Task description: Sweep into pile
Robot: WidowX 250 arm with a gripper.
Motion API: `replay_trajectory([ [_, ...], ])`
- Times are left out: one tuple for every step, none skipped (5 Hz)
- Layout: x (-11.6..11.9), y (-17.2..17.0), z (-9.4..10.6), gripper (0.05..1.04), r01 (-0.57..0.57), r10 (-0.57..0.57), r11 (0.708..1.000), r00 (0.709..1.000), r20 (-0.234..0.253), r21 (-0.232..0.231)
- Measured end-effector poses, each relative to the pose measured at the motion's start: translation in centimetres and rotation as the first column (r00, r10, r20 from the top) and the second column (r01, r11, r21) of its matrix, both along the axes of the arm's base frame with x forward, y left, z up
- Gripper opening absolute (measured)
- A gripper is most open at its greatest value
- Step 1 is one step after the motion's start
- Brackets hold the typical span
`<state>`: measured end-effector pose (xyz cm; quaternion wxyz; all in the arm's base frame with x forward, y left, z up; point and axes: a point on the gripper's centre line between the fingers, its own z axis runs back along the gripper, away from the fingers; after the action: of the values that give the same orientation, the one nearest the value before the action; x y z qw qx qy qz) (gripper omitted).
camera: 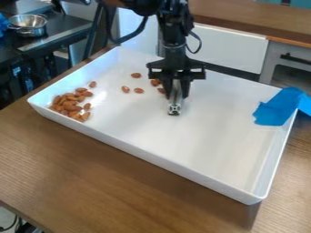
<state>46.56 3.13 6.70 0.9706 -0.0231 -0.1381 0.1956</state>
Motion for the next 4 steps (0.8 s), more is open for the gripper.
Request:
replay_trajectory([
  [-0.3, 0.5, -0.3, 0.370, 0.001, -0.001, 1.000, 1.000, 0.005, -0.002],
  [-0.3, 1.0, -0.3, 0.370, -0.041, 0.040, 0.999, 0.999, 0.019, 0.015],
  [0.0, 2.7, 0.1, 0.370, -0.168, 0.167, 0.985, 0.986, 0.014, 0.028],
  [0.8, 4.3, 0.1, 0.370, -0.310, 0.311, 0.950, 0.950, -0.025, 0.028],
])
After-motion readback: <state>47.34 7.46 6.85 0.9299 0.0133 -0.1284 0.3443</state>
